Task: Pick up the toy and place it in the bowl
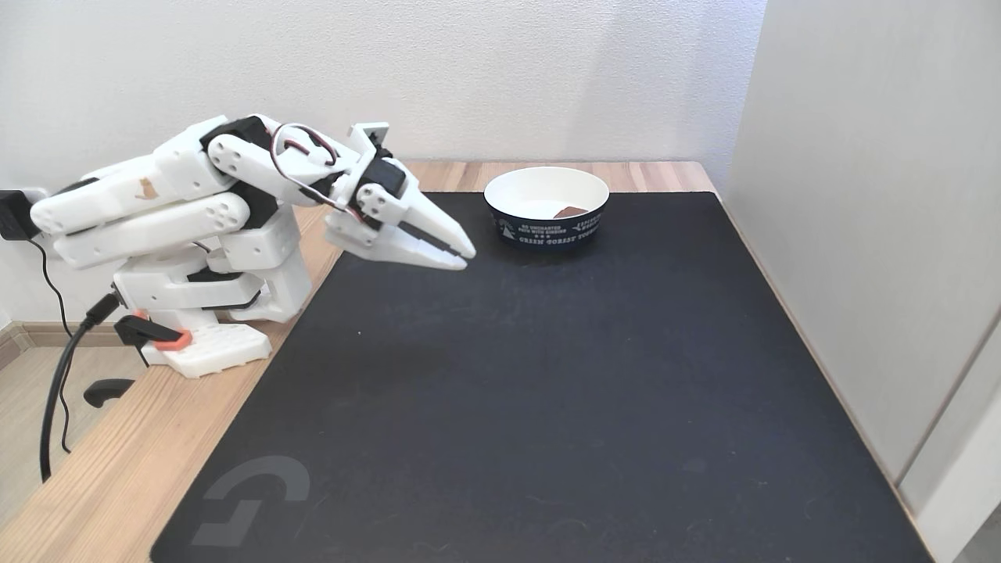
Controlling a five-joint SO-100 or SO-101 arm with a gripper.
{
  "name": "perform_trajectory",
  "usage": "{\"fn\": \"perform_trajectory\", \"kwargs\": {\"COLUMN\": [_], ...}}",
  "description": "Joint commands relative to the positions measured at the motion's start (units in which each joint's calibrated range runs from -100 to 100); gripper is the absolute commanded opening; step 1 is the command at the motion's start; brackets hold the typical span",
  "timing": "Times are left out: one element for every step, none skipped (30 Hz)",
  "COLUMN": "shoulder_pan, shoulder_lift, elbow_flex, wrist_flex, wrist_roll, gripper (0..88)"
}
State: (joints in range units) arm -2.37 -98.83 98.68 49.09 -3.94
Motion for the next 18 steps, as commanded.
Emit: {"fn": "perform_trajectory", "kwargs": {"shoulder_pan": [0.49, 0.41, 0.41, 0.41, 0.41, 0.41, 0.41, 0.41, 0.41, 0.41, 0.41, 0.41, 0.41, 0.41, 0.41, 0.41, 0.41, 0.41], "shoulder_lift": [-0.75, -0.75, -0.75, -0.75, -0.75, -0.75, -0.75, -0.75, -0.75, -0.75, -0.75, -0.75, -0.75, -0.75, -0.75, -0.75, -0.75, -0.75], "elbow_flex": [0.78, 0.78, 0.78, 0.69, 0.69, 0.69, 0.78, 0.78, 0.78, 0.78, 0.78, 0.78, 0.78, 0.78, 0.78, 0.78, 0.78, 0.78], "wrist_flex": [5.01, 5.1, 5.27, 5.35, 5.35, 5.44, 5.01, 5.01, 5.01, 5.01, 5.01, 5.01, 5.01, 5.01, 5.01, 5.01, 5.01, 5.01], "wrist_roll": [0.55, 0.55, 0.55, 0.55, 0.55, 0.55, 0.13, 0.13, 0.13, 0.13, 0.13, 0.13, 0.13, 0.13, 0.13, 0.13, 0.13, 0.13], "gripper": [2.3, 2.3, 2.3, 2.3, 2.4, 2.4, 2.5, 2.5, 2.5, 2.5, 2.5, 2.5, 2.5, 2.5, 2.5, 2.5, 2.5, 2.5]}}
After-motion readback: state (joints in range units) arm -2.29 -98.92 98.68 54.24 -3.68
